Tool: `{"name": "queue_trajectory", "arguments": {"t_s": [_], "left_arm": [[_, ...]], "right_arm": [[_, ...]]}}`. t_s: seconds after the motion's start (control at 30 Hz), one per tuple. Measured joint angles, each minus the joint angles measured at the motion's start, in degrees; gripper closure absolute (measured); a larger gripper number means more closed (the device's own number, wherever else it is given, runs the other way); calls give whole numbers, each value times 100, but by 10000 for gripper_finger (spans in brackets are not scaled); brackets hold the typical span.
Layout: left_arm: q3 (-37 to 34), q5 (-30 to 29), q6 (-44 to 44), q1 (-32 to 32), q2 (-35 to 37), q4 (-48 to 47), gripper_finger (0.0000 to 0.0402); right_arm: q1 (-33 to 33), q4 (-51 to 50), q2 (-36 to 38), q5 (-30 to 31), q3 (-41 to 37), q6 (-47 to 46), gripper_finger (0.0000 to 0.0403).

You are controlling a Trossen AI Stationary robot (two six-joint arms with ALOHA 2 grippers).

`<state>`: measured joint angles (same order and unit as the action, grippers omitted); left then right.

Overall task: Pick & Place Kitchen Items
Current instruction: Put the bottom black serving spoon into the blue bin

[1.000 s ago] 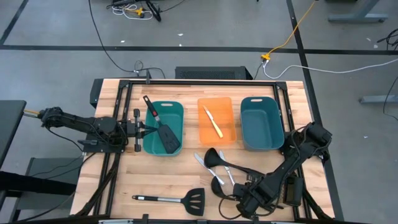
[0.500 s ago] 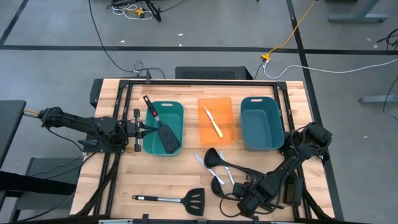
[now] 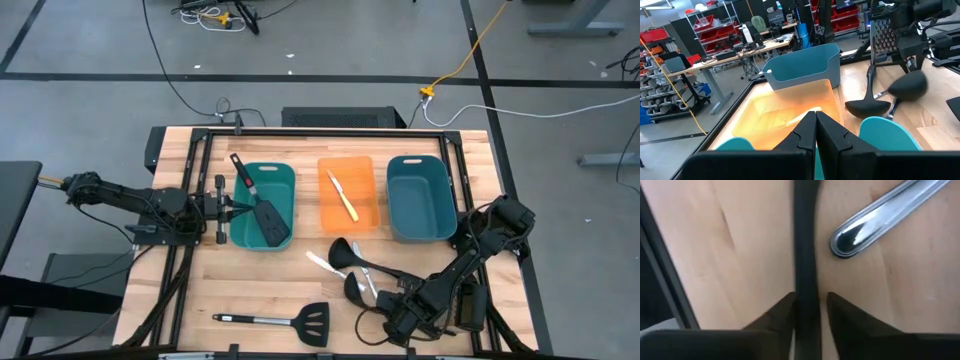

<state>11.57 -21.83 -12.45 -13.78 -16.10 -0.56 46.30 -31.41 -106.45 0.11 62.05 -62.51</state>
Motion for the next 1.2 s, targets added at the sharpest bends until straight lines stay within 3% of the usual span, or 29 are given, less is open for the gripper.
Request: {"name": "queue_trajectory", "arguments": {"t_s": [0.13, 0.3, 0.6, 1.0, 1.2], "left_arm": [[0, 0, 2, 0, 0, 0, 386], [0, 0, 2, 0, 0, 0, 386], [0, -1, 1, 0, -2, 3, 386], [0, 0, -20, 0, 0, 4, 386], [0, 0, -13, 0, 0, 4, 386]], "right_arm": [[7, 77, -6, 63, -6, 145, 359], [-22, 301, -6, -89, 30, 255, 360], [-281, -564, -23, -84, 798, 862, 362], [-1158, -1332, -5, 35, 2018, 3129, 362], [-1778, -2467, -5, 14, 2350, 4220, 362]]}}
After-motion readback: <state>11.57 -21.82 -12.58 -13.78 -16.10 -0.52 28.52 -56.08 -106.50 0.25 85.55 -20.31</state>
